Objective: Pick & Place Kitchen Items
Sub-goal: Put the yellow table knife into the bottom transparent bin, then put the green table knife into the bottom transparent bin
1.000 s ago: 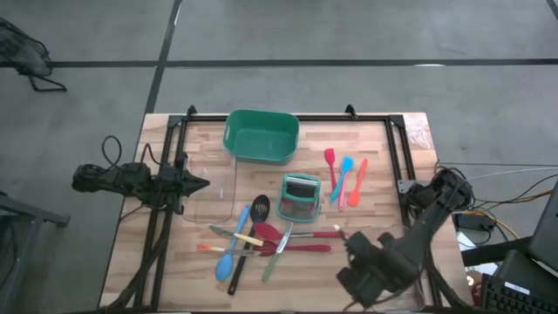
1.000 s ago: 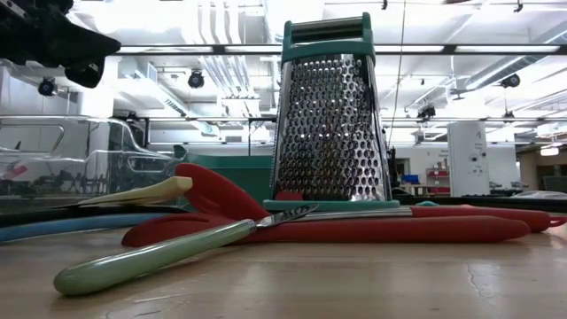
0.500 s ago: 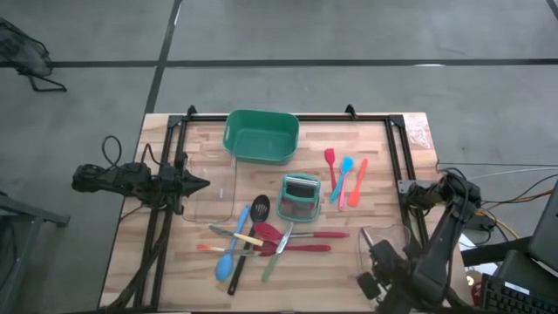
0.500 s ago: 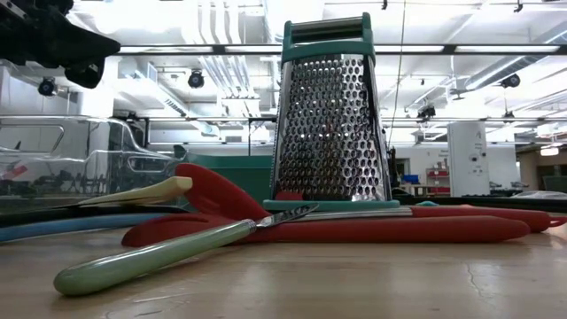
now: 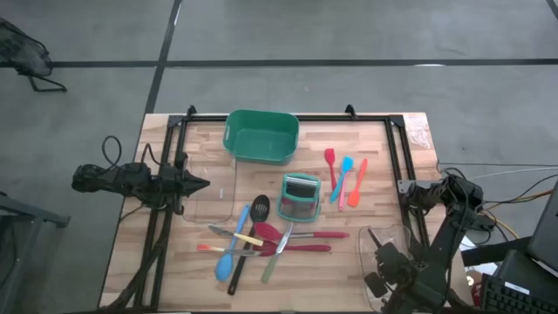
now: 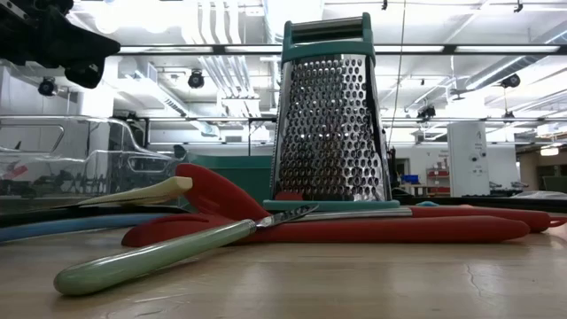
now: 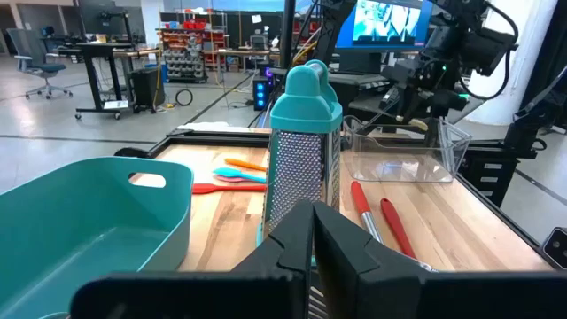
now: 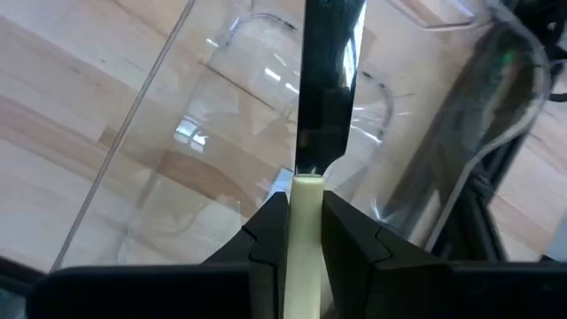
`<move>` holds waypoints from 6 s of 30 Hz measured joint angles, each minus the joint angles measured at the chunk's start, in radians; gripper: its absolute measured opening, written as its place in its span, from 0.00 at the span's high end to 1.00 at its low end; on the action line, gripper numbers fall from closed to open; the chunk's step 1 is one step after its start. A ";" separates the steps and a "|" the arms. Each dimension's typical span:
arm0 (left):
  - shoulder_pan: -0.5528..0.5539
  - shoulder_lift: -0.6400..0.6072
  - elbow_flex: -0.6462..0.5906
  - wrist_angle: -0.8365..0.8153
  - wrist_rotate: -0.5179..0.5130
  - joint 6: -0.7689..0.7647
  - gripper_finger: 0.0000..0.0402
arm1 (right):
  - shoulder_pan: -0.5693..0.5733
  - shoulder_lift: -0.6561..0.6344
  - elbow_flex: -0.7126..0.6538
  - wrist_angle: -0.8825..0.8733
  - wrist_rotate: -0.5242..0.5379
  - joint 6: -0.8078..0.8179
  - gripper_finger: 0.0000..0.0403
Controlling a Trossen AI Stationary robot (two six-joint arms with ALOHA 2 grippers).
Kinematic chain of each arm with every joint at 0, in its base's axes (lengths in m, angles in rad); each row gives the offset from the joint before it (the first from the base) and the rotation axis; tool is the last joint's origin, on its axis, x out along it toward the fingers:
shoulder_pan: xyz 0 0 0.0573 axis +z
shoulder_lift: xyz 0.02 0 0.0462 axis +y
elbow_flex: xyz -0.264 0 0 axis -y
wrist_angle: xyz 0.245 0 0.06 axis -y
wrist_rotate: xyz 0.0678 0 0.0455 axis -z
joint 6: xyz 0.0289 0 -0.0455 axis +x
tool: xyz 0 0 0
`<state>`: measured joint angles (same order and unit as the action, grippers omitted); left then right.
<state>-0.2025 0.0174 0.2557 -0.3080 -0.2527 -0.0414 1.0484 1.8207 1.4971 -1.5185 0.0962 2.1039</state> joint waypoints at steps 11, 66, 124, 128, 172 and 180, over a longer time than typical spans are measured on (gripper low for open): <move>0.000 0.000 0.000 0.000 0.000 0.000 0.95 | 0.026 0.000 -0.138 0.141 -0.071 -0.083 0.87; 0.000 0.000 0.000 0.000 0.000 0.000 0.95 | -0.184 0.001 0.038 0.287 0.120 -0.682 0.57; 0.000 0.019 0.000 -0.025 0.000 0.000 0.95 | -0.551 0.632 0.629 0.668 0.108 -2.080 0.50; 0.000 0.019 0.000 -0.026 0.000 0.000 0.95 | -0.556 0.646 0.632 0.669 0.105 -2.098 0.52; 0.000 0.019 0.000 -0.030 0.000 0.000 0.95 | -0.585 0.642 0.617 0.612 0.007 -1.995 0.91; 0.000 0.019 0.000 -0.029 0.000 0.000 0.95 | -0.584 0.642 0.672 0.511 0.007 -1.944 0.92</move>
<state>-0.2024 0.0368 0.2558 -0.3374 -0.2527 -0.0416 0.4644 2.4630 2.1692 -1.0079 0.1035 0.1596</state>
